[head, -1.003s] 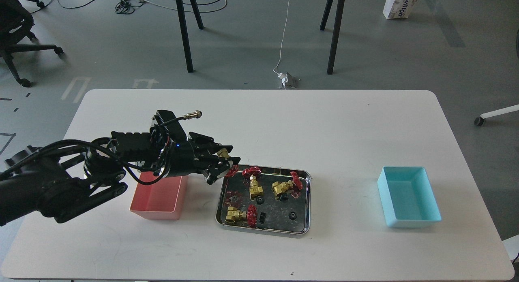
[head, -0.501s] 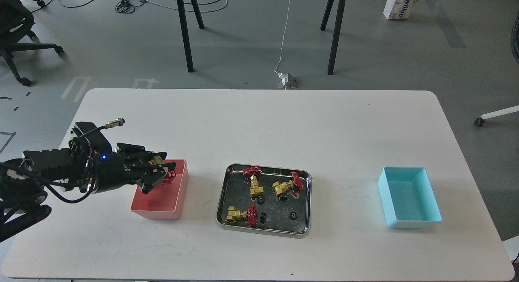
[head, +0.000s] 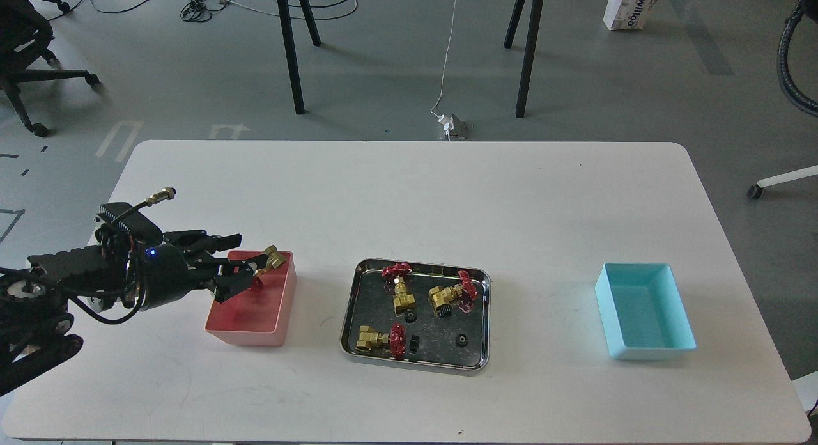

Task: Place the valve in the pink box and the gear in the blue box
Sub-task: 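Carry the valve to the pink box and release it inside, then withdraw the left arm and reach the right gripper toward the tray, then lower the right gripper onto a black gear in the tray and grasp it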

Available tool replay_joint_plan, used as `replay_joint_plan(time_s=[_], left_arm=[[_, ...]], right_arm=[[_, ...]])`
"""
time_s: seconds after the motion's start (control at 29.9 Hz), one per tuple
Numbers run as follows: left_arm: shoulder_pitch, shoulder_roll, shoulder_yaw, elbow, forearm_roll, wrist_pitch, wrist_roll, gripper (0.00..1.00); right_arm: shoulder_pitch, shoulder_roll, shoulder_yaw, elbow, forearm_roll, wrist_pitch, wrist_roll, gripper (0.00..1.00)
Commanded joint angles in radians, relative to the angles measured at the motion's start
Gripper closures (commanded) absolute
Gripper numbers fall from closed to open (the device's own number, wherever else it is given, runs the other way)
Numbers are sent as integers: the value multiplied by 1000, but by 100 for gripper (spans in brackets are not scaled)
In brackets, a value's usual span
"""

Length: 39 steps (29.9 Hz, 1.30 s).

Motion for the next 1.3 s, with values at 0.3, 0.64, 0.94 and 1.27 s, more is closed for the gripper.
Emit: replay_joint_plan(time_s=[0.3,0.64,0.94,1.27], left_arm=[[-192,40,-385,128,-722,-28,-13,1],[-635,28,-450,421,-1091,-106,53,1],[-872,-75,-448,629,-1089,-137,53,1],[-881,-110,-443,636,-1088,-128,53,1]], right_arm=[[-26,165,-270,318,-487,55,56,1],[50,454,-791,416,-693,130,131,1],[84,617,-1009,393,-719,205,199,1],[34,698,-1037,223,-716,158,211,4]])
